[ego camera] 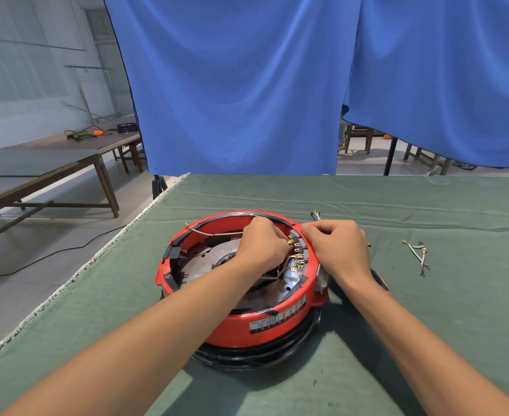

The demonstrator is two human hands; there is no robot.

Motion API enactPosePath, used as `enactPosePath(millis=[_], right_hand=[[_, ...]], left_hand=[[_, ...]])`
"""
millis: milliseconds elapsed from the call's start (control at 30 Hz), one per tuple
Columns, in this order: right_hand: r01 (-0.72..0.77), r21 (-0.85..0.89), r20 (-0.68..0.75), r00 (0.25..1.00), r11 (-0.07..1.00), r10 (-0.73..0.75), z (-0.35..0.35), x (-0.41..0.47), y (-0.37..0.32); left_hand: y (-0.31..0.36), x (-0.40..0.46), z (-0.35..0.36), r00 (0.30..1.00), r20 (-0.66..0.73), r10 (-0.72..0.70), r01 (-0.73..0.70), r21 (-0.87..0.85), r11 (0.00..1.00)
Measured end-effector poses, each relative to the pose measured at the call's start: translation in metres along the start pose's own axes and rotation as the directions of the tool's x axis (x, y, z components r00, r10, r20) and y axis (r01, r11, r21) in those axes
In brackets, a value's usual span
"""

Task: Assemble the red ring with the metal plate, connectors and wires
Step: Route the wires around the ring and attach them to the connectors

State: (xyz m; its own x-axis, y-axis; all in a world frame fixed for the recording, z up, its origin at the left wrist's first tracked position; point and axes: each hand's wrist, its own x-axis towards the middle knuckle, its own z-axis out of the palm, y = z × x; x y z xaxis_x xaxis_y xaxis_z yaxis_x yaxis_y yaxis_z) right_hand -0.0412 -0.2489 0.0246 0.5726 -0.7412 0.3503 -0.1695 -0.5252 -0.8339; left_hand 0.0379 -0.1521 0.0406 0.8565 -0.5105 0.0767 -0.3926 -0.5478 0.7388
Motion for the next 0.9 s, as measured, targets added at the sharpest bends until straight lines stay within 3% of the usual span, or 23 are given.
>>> enactPosePath(millis=[167, 300, 500, 633, 900], right_hand=[[-0.023, -0.041, 0.103, 0.994, 0.999, 0.027, -0.01, 0.007, -0.006], [-0.045, -0.171, 0.212, 0.974, 0.984, 0.082, -0.016, 0.01, -0.013], [-0.028, -0.234, 0.191, 0.979, 0.972, 0.074, -0.015, 0.005, -0.019], [-0.008, -0.253, 0.175, 0.983, 0.967, 0.053, -0.013, 0.004, -0.021], [0.019, -0.235, 0.193, 0.981, 0.972, 0.028, -0.014, 0.006, -0.021]], left_hand=[[0.001, -0.003, -0.002, 0.998, 0.038, 0.046, -0.049, 0.074, 0.996], [0.0, -0.002, -0.004, 0.997, 0.047, 0.068, -0.073, 0.129, 0.989], [-0.006, 0.003, -0.008, 0.998, 0.022, 0.057, -0.06, 0.155, 0.986], [-0.011, 0.007, -0.012, 0.996, 0.083, 0.013, -0.023, 0.121, 0.992], [-0.007, 0.002, -0.011, 0.995, 0.081, 0.057, -0.066, 0.115, 0.991]])
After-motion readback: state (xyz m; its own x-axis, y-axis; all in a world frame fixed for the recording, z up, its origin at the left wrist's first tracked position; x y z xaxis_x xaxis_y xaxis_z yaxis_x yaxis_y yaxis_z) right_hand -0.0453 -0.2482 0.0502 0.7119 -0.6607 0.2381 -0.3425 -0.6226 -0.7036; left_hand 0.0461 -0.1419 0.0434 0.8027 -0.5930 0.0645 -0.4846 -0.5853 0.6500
